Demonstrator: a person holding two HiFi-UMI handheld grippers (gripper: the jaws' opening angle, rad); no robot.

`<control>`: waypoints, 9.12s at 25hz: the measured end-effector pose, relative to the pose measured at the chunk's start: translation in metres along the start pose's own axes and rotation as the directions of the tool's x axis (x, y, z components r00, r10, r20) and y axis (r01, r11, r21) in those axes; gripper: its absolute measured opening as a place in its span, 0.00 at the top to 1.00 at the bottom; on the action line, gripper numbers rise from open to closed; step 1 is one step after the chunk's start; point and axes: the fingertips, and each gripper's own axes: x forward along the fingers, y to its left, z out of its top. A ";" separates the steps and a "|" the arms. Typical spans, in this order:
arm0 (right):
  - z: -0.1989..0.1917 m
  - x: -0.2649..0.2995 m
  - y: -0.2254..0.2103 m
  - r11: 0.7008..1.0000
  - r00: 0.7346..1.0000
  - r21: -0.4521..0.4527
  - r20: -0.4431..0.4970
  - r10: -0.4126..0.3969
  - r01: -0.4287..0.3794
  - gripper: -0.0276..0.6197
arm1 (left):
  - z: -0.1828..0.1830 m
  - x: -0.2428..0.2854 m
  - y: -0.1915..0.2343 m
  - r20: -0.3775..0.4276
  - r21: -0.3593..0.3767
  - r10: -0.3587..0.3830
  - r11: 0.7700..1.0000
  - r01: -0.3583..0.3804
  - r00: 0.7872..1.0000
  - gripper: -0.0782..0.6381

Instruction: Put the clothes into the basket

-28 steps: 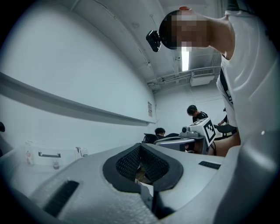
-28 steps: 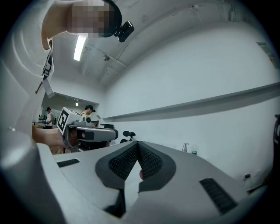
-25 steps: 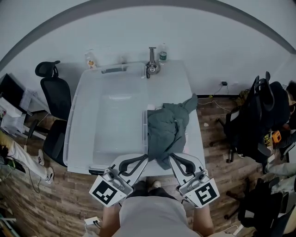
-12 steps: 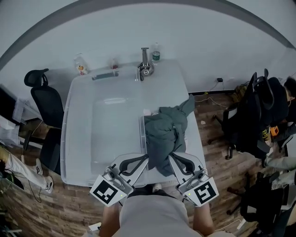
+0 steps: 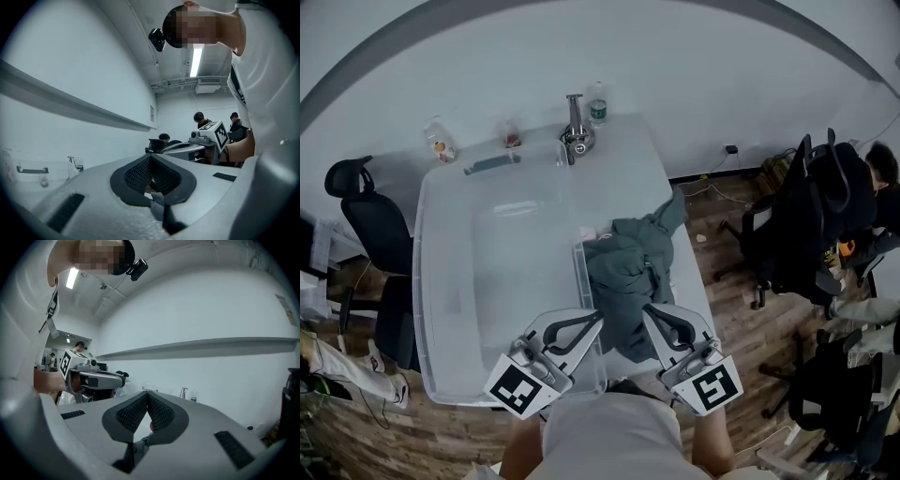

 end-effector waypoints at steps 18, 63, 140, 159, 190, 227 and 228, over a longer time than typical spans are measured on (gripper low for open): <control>-0.020 0.015 -0.038 0.994 0.986 -0.042 -0.132 -0.105 0.100 0.94 | -0.010 0.031 0.019 -0.020 0.027 -0.122 0.992 0.123 0.992 0.88; -0.182 0.076 -0.047 0.911 0.761 -0.073 -0.580 0.293 -0.406 0.22 | -0.055 0.081 0.034 -0.170 -0.014 -0.022 1.000 0.020 0.985 0.88; -0.154 0.061 -0.050 0.941 0.840 -0.034 -0.462 0.284 -0.337 0.70 | -0.044 0.057 0.017 -0.238 0.078 0.077 0.995 -0.060 0.968 0.88; -0.031 0.055 -0.057 0.962 0.935 -0.097 -0.279 0.219 -0.255 0.71 | -0.001 0.049 0.025 -0.162 0.141 0.079 0.988 -0.056 0.984 0.88; 0.131 0.087 0.007 0.886 0.923 -0.261 -0.071 0.378 -0.383 0.72 | 0.102 -0.039 0.039 0.004 0.350 0.294 0.895 -0.276 0.956 0.88; 0.176 0.196 0.175 0.673 0.722 -0.309 -0.072 0.688 -0.672 0.72 | 0.105 -0.205 0.086 0.022 0.350 0.633 0.720 -0.599 0.774 0.88; 0.171 0.201 0.180 0.666 0.713 -0.300 -0.081 0.696 -0.683 0.72 | 0.101 -0.210 0.088 0.016 0.344 0.642 0.717 -0.607 0.767 0.88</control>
